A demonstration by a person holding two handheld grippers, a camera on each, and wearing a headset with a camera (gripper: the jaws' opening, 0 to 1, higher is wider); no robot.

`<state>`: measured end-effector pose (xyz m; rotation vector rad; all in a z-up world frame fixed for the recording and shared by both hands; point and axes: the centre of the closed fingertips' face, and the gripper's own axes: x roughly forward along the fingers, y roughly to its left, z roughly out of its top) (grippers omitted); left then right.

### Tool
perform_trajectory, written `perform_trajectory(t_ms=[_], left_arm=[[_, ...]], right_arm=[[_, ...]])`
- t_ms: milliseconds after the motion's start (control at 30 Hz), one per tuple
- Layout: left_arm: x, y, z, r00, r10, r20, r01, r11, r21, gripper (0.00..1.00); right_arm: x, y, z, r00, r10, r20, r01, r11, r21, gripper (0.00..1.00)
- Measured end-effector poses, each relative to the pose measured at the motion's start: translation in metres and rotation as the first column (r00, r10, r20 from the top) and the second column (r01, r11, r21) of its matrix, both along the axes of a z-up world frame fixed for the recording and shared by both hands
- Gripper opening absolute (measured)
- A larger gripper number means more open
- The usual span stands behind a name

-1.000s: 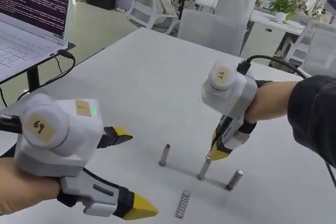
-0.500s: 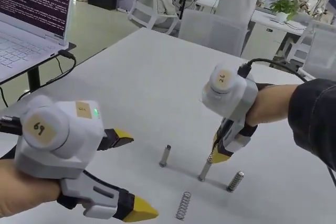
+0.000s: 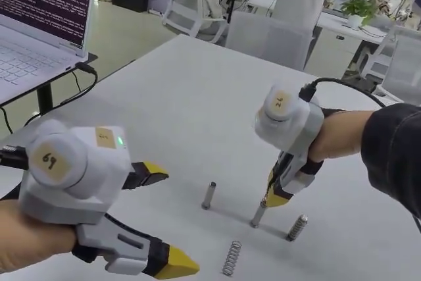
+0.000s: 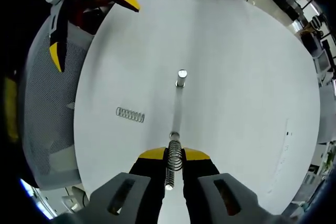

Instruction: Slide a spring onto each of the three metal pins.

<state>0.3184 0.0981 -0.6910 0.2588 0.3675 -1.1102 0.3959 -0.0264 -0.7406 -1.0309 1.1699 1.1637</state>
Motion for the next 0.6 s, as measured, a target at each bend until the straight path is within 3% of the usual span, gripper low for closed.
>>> perform_trajectory(t_ms=[600], left_arm=[[0.0, 0.003, -0.001, 1.0, 0.005, -0.005, -0.005, 1.0, -0.001, 0.79]], right_arm=[[-0.002, 0.001, -0.015, 1.0, -0.012, -0.014, 0.012, 1.0, 0.001, 0.08]])
